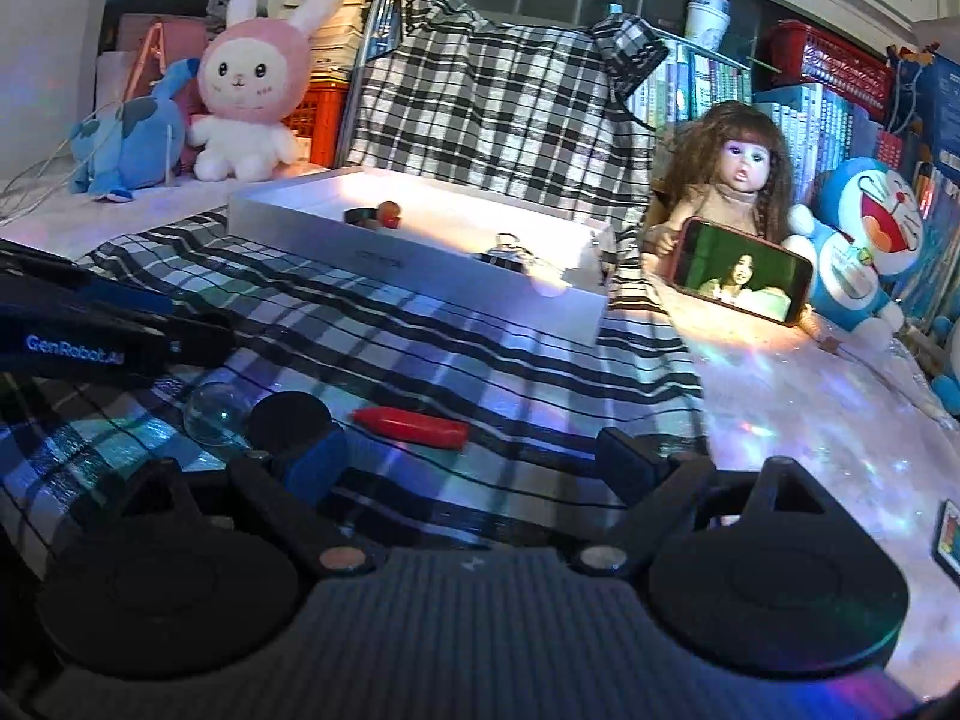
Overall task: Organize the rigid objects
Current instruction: 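Grasp a black disc with the left tool while the right tool grasps the red stick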
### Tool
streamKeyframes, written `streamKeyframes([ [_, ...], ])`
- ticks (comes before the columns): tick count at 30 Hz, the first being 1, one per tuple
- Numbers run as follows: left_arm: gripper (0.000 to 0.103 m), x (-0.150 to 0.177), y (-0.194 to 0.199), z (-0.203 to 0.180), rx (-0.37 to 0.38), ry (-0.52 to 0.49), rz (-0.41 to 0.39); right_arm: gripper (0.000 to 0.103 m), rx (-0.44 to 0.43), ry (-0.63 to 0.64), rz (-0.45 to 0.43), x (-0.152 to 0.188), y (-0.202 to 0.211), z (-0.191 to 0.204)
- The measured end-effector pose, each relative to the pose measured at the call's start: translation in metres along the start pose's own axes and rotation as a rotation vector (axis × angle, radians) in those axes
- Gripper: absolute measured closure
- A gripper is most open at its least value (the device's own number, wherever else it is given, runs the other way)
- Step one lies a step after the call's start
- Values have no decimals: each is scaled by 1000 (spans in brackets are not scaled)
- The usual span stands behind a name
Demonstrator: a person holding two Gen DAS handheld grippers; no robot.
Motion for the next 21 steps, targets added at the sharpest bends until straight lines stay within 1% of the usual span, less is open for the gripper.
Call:
streamKeyframes([
  [5,58,-1,0,2,1,13,-7,10,-10,-32,-1,-1,-4,8],
  [8,58,-1,-1,4,-5,20,-5,11,-9,-77,5,-1,-7,8],
  [14,58,1,-2,2,-12,9,-10,16,1,-132,8,0,-9,8],
  [17,59,1,-2,1,-9,11,-15,22,2,-143,3,1,-8,10],
  [21,64,1,-2,1,-10,19,-20,31,-1,-145,0,0,-7,11],
])
Point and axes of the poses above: each gripper's, at about its wrist camera, not at the fingertips, and y roughly against the way its jaws point, z to its left, x to its underside, the point moved 3 cm from there along -y, roughly the way its jaws point, and after that the axes turned 7 degrees about -z, right-handed, at the moved point
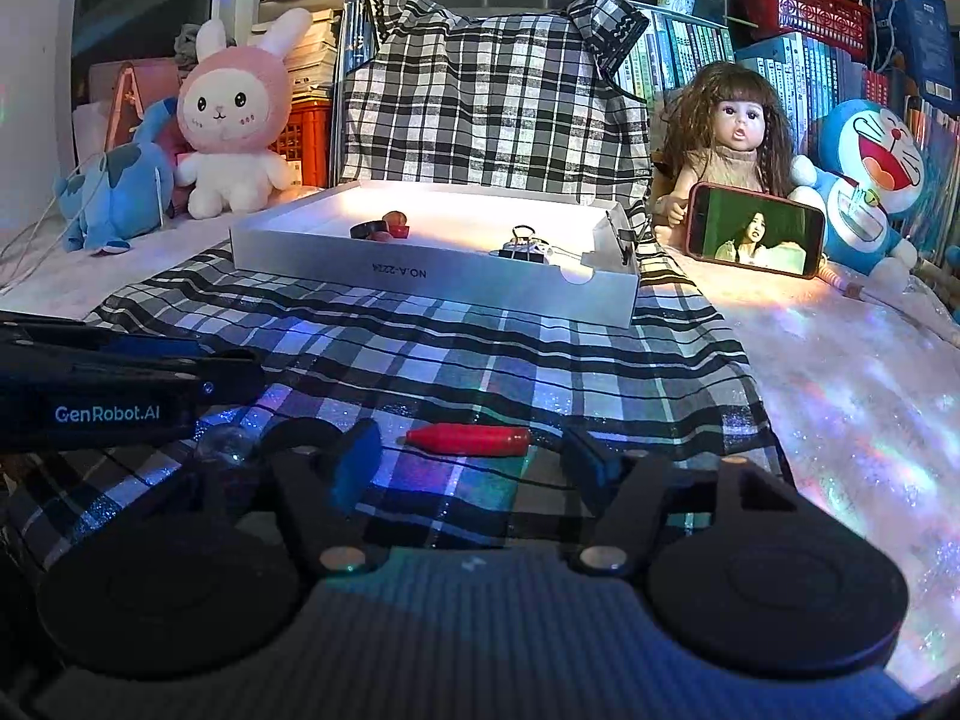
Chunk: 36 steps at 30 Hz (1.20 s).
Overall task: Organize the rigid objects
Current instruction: 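Grasp a black disc with the left tool while the right tool grasps the red stick, then carry the black disc and red stick in both tools over the white box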
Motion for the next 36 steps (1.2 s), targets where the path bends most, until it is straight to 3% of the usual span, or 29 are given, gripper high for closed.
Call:
streamKeyframes([
  [9,72,-1,2,1,-4,11,-7,52,2,26,-2,-1,1,1],
  [20,72,-8,4,4,-7,22,-15,53,11,36,-8,-6,3,-2],
  [36,72,-56,-20,13,6,14,-18,53,33,-57,-47,-46,-11,-29],
])
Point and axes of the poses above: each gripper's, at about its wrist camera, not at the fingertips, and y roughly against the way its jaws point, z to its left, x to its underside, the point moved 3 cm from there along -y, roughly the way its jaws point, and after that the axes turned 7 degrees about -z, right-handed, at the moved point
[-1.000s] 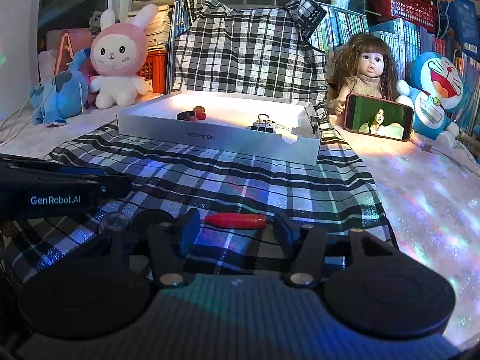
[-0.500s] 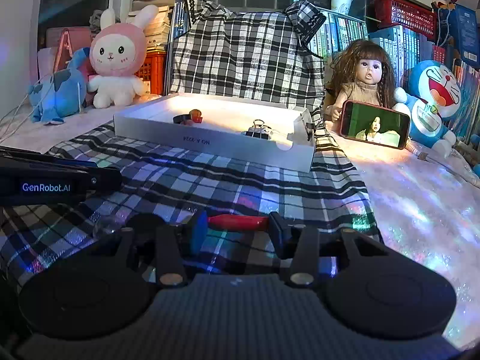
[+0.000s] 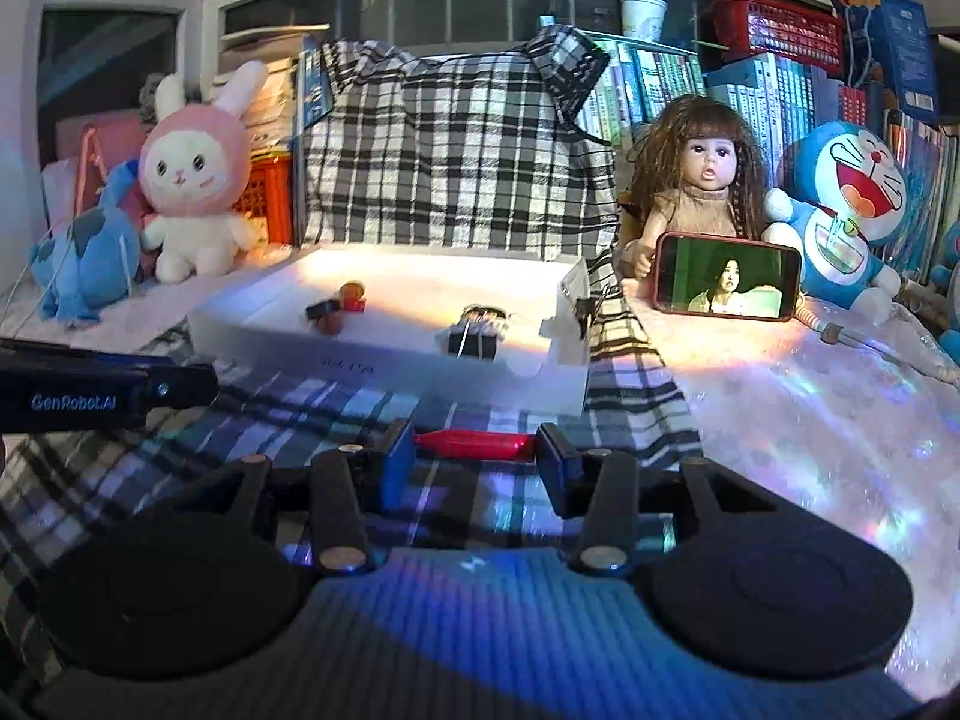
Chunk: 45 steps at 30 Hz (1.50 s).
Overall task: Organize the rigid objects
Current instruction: 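Carry the black disc and red stick in both tools over the white box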
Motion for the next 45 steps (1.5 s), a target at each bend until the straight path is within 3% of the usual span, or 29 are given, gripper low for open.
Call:
streamKeyframes([
  [17,72,-78,-74,19,21,32,49,53,4,-122,42,-73,-76,-32],
  [27,72,-119,-158,48,7,154,155,53,-23,-162,181,-110,-151,-41],
  [35,72,-117,-219,66,-50,183,217,53,-5,-212,314,-103,-210,-41],
  [45,72,-102,-256,59,-62,152,264,53,0,-135,359,-90,-243,-26],
])
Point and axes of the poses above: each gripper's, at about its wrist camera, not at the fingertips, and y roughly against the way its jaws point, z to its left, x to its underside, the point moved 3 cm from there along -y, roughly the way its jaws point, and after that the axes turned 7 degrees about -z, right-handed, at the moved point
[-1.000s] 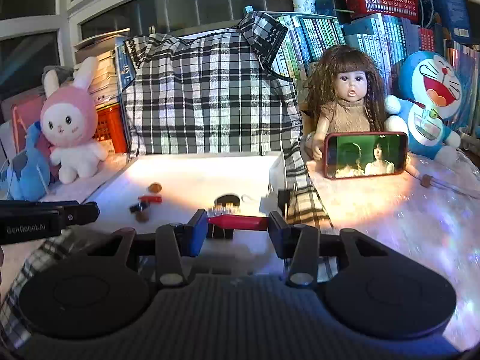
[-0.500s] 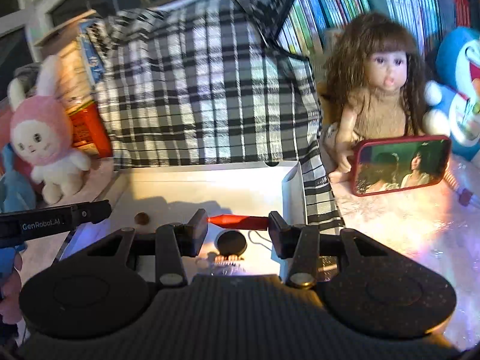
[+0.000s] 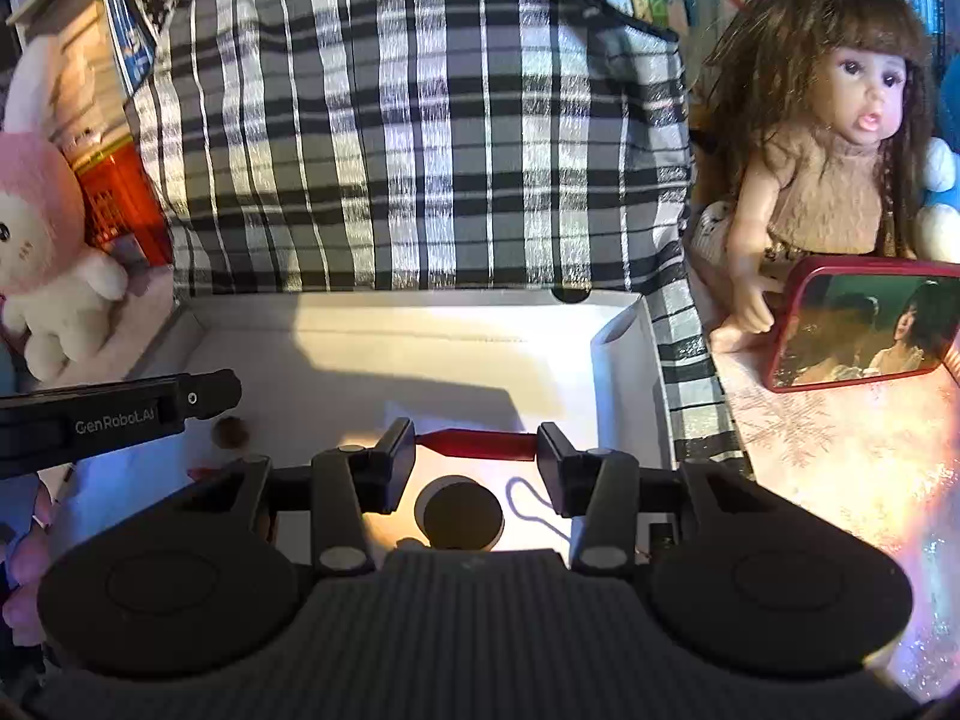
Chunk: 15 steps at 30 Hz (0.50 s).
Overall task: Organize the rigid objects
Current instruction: 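Carry the black disc and red stick in both tools over the white box, then open the left tool to drop the black disc while the right tool releases the red stick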
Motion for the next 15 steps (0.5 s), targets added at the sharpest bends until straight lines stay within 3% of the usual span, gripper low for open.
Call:
streamKeyframes([
  [15,72,12,-11,-7,-3,-45,3,53,7,-9,24,10,-17,-1],
])
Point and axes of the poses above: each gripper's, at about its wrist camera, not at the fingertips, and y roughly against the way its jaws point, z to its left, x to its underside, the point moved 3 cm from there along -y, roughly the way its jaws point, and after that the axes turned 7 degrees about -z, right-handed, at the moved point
